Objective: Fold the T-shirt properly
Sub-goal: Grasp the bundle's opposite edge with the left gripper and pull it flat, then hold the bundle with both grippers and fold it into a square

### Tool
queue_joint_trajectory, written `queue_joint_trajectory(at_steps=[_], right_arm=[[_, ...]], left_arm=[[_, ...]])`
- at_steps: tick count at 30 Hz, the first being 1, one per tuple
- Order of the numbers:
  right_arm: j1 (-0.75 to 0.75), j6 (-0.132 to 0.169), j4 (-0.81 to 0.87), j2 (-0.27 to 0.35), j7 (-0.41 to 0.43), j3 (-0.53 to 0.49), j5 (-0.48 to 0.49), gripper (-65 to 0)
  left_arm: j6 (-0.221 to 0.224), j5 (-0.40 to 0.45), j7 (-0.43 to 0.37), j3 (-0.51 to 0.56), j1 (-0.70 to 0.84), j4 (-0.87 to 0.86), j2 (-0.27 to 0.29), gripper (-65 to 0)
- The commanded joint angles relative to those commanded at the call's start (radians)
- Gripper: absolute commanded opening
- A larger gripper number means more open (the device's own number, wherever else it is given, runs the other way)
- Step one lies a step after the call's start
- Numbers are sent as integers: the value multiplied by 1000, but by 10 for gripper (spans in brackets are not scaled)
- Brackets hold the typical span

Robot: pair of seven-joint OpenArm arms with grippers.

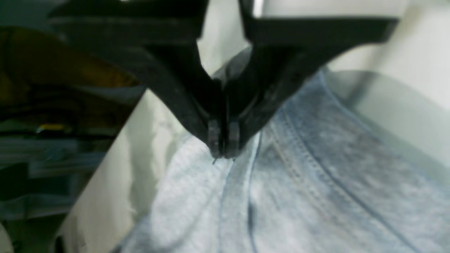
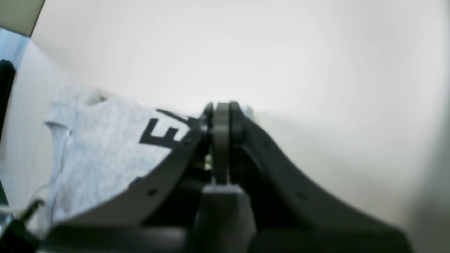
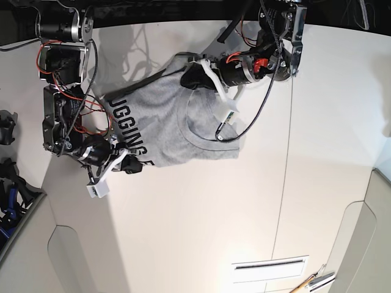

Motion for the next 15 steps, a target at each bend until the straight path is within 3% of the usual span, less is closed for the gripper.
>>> queue_joint_trajectory(at_steps=[4, 7, 15], right_arm=[[-61, 4, 43, 3, -51, 0, 68, -650], [-135, 4, 118, 3, -69, 0, 103, -650], [-354, 3, 362, -1, -89, 0, 176, -650]], left_arm=[[0, 6, -43, 0, -27, 0, -83, -632], [0, 64, -62, 0, -47, 0, -116, -632], [45, 153, -113, 0, -141, 0, -118, -632]])
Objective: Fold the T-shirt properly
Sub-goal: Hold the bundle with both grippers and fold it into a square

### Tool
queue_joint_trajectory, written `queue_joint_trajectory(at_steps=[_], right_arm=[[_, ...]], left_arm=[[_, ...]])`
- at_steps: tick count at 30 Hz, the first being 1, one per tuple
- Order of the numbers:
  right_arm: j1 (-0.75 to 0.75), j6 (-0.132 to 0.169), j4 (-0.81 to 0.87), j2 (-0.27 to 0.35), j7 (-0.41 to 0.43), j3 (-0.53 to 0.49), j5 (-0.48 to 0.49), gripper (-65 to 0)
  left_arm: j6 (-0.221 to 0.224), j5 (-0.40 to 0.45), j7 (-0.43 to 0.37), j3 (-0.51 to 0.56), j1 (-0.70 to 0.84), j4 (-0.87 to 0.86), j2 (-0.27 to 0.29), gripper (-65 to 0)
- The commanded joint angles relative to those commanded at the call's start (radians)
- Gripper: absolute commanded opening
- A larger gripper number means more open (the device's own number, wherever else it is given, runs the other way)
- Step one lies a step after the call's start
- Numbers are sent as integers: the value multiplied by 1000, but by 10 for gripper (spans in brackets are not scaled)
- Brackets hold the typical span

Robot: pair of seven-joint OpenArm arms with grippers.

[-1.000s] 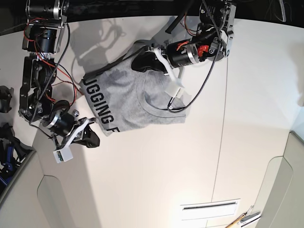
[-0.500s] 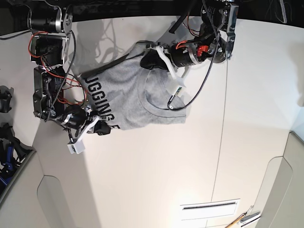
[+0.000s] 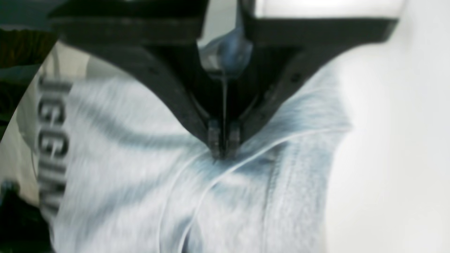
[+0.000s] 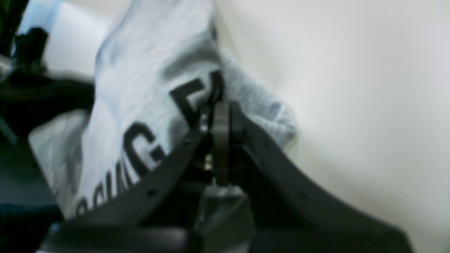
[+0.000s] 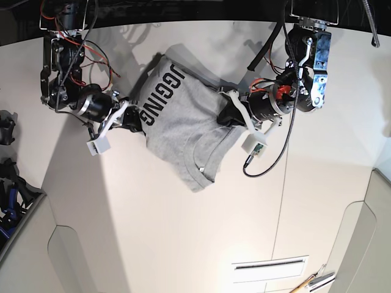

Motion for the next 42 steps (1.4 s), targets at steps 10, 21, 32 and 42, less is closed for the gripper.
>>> queue_joint_trajectory(at_steps=[10, 21, 32, 42], right_arm=[[-35, 0, 35, 0, 5, 99, 7, -650], [56, 0, 34, 1, 9, 124, -57, -650], [56, -1, 26, 0, 8, -93, -64, -650], [-28, -4, 28, -36, 0, -121, -34, -650]], left_arm=[[5, -83, 23, -69, -22, 27, 0, -633], [-45, -222, 97, -161, 172, 97, 1, -633], [-12, -81, 6, -161, 141, 83, 4, -633], [-12, -60, 6, -161, 1, -161, 6, -633]])
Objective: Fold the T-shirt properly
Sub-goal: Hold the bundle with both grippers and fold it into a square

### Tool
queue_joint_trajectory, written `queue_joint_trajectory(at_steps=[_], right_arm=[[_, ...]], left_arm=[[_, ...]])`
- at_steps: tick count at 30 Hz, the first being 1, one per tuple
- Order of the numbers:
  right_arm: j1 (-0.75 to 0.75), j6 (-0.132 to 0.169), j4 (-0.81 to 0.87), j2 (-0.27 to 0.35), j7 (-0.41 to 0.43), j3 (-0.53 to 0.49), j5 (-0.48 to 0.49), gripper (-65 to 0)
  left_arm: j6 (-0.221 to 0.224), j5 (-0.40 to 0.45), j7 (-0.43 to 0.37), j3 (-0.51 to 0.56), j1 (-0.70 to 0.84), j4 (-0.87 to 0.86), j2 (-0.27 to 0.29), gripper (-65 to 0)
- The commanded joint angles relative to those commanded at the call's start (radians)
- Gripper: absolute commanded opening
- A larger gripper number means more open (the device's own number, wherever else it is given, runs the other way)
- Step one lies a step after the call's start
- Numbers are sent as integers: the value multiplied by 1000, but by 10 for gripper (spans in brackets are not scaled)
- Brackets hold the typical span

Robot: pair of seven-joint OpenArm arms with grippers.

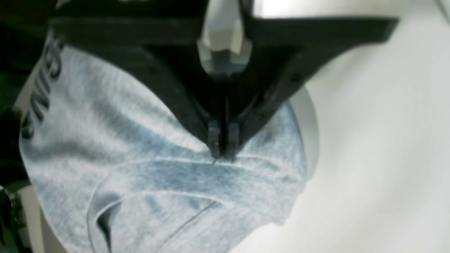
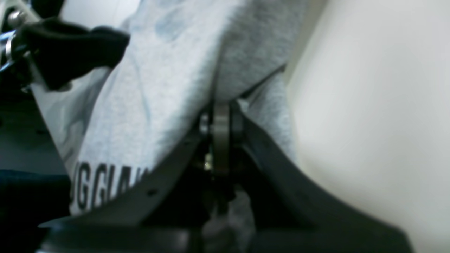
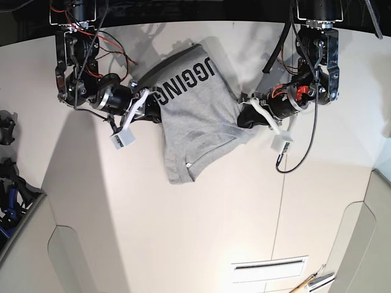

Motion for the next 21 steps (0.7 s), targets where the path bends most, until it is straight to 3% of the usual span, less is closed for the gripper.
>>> queue_joint_trajectory(at_steps=[6, 15, 21], right_arm=[[-16, 0, 0, -5, -3, 0, 33, -650], [-23, 1, 0, -89, -29, 0, 34, -650], [-25, 1, 0, -116, -29, -1, 31, -650]], left_arm=[[0, 23, -7, 0, -76, -56, 18, -633], [0, 112, -8, 0, -137, -69, 109, -633], [0, 112, -8, 0, -153, -69, 113, -633]])
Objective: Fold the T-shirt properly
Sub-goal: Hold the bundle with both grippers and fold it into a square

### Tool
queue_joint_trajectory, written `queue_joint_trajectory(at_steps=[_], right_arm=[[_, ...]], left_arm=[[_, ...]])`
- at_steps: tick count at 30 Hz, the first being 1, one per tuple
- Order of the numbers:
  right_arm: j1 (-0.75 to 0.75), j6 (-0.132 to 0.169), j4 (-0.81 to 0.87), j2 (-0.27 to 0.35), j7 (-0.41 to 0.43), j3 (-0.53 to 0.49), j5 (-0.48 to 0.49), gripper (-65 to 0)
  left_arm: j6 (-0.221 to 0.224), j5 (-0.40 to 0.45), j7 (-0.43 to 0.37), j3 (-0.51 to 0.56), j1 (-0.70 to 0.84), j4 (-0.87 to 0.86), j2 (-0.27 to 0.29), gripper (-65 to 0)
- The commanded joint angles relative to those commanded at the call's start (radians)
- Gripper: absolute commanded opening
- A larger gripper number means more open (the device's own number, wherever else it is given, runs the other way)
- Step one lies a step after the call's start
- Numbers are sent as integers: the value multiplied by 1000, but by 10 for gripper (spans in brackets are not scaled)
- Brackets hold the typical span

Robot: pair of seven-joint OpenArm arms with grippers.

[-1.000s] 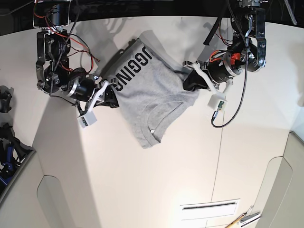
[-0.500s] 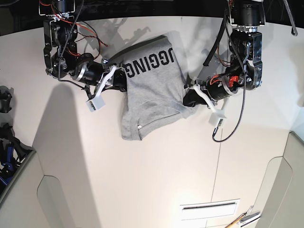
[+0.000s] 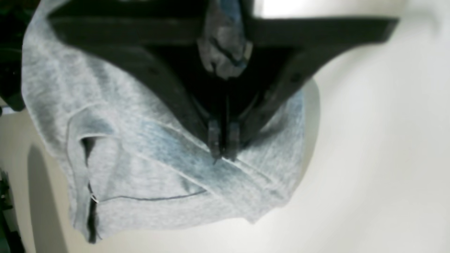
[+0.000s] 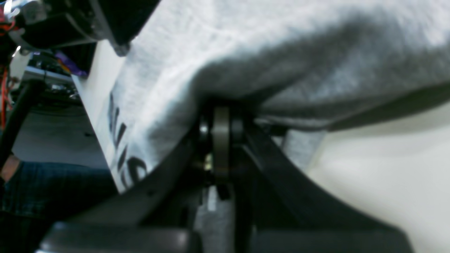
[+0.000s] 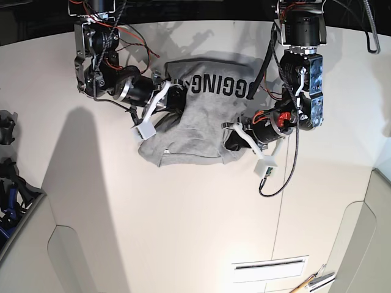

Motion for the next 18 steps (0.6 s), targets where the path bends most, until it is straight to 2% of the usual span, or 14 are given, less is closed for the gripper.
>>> queue_joint_trajectory(at_steps=[9, 12, 18], right_arm=[[0, 0, 3, 43, -13, 6, -27, -650], [-1, 0, 3, 63, -15, 6, -27, -650], [-3, 0, 4, 127, -19, 8, -25, -650]], left_arm=[[4, -8, 2, -2, -24, 8, -5, -633], [27, -7, 1, -3, -25, 8, -5, -633], [26, 8, 2, -45, -24, 8, -5, -633]])
